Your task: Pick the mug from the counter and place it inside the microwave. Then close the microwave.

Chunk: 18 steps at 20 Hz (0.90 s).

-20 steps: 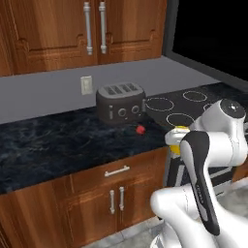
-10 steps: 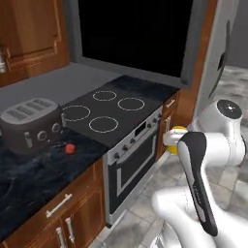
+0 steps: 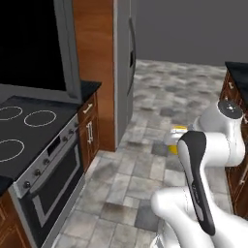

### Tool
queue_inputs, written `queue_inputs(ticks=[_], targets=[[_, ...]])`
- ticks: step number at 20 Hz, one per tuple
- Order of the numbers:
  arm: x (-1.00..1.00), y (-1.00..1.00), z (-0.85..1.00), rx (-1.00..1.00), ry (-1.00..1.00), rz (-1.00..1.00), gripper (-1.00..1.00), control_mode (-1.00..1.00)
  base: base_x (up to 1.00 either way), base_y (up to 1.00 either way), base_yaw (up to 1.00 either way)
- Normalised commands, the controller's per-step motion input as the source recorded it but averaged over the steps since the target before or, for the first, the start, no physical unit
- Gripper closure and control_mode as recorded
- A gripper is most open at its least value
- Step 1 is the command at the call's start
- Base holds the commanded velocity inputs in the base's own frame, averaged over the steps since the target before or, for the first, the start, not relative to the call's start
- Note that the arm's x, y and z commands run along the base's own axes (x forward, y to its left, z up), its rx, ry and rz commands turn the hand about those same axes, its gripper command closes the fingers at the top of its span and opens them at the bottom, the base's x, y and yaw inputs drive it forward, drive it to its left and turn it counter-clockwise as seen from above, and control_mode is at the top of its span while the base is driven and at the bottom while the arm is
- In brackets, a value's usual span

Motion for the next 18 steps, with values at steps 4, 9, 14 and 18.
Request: queue_inputs(ticks=[4, 9, 14, 18], targets=[[0.0, 0.0, 0.0, 0.0, 0.0, 0.0, 1.0, 1.0, 0.7, -0.81, -0.2], [0.0, 0.0, 0.0, 0.0, 0.0, 0.0, 1.0, 1.0, 0.99, -0.41, 0.31], [0.0, 0.0, 0.0, 0.0, 0.0, 0.0, 1.0, 1.0, 0.82, -0.31, 0.66], [0.0, 0.0, 0.0, 0.0, 0.0, 0.0, 1.0, 1.0, 0.41, 0.0, 0.99]])
